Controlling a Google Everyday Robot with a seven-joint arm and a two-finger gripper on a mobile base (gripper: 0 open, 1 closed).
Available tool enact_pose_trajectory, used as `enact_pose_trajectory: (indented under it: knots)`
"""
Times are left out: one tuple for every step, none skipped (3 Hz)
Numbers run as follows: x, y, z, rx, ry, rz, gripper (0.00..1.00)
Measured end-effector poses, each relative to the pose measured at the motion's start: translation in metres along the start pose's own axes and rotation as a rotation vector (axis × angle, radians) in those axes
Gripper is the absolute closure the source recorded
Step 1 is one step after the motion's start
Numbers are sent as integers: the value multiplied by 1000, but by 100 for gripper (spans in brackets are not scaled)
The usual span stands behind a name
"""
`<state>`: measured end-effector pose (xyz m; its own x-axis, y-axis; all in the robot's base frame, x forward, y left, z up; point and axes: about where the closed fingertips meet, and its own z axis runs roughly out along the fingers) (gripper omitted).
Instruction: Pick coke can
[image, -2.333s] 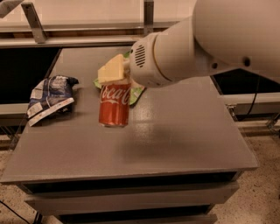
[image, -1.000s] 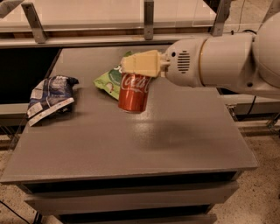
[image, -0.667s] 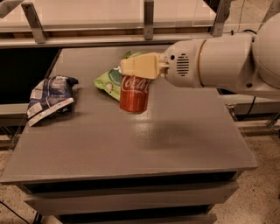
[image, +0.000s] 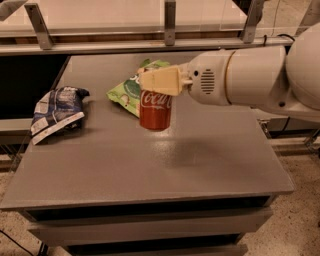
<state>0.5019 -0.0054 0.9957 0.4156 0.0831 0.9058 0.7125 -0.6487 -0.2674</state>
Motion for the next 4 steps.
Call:
enact_pose_trajectory:
  knots:
    - [-7,2,-1,34,49,-131,100]
    - [-12,-4,0,91,77,-311,100]
    - [-12,-9,3,99,83,-405,100]
    - [-17,-10,4,116,99,-406,100]
